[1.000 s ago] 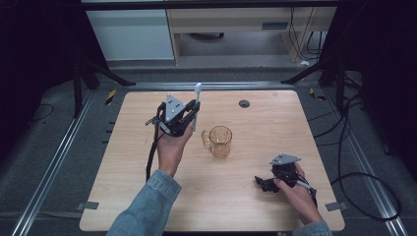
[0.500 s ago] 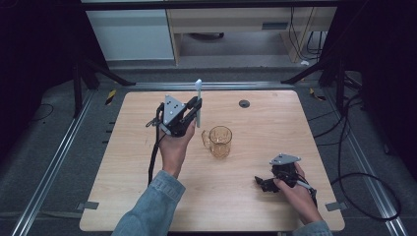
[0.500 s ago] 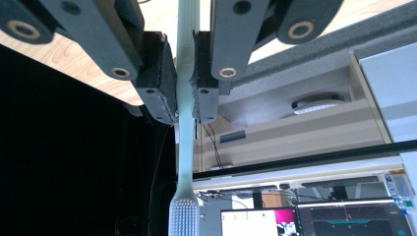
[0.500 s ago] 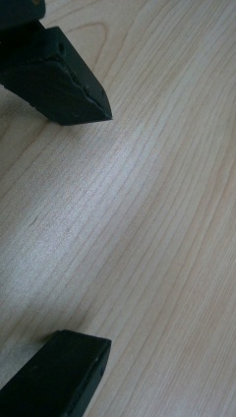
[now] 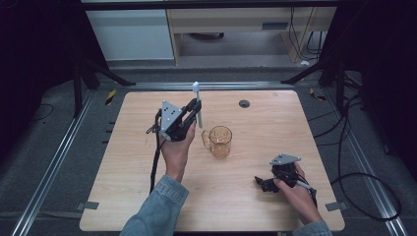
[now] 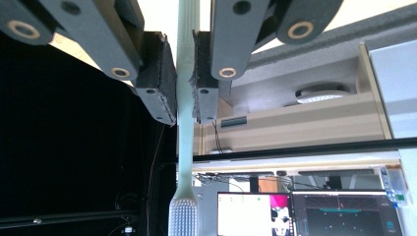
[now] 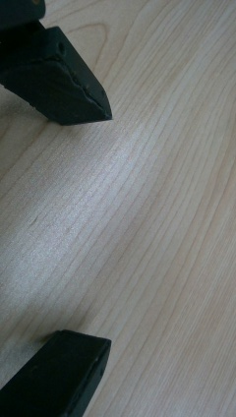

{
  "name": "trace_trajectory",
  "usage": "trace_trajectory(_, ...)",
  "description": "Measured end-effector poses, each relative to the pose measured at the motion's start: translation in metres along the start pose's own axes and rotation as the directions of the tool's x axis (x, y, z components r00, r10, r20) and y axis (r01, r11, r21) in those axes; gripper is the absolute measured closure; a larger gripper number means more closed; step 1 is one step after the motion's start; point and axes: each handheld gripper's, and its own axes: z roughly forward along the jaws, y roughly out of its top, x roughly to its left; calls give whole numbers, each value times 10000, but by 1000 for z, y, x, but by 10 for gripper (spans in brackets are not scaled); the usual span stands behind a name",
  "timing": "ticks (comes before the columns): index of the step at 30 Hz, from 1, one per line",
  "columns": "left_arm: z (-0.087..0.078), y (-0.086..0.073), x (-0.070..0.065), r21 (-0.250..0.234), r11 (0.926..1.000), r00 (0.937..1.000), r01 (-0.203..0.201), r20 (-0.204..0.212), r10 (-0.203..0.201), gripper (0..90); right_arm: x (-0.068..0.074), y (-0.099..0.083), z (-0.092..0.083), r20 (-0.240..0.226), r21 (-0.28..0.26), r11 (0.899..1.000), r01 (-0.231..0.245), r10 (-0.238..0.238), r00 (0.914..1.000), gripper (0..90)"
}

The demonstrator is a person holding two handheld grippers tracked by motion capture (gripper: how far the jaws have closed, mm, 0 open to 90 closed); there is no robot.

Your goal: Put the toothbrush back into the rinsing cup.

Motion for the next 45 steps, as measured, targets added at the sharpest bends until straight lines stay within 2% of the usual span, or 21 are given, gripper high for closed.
trace_trajectory(3,1,-3,1,-28,10000,10000,5,-28,-6,791,0,0,0,0,-11,10000,12,-12,10000,5)
trace_trajectory(8,7,-13,5,-178,9992,9994,346,51,-345,791,0,0,0,-1,-1,10000,2,-2,10000,5)
trace_trajectory(12,14,-26,5,-92,9993,9993,350,145,-349,791,0,0,0,1,-11,10000,17,-17,10000,5)
trace_trajectory(15,16,-29,4,-72,9996,9995,276,156,-274,791,0,0,0,2,0,10000,3,-3,10000,5)
trace_trajectory(18,21,-36,2,-34,10000,9996,74,257,-73,791,0,0,0,1,-2,10000,0,0,10000,4)
trace_trajectory(27,29,-54,4,212,9994,9992,288,256,-293,791,0,0,0,8,0,10000,11,-11,10000,5)
trace_trajectory(38,33,-67,1,423,9986,9990,320,311,-334,790,0,0,0,-6,-8,10000,14,-15,10000,4)
trace_trajectory(45,34,-70,0,517,9985,9993,207,305,-223,790,0,0,0,-7,-9,10000,29,-29,10000,5)
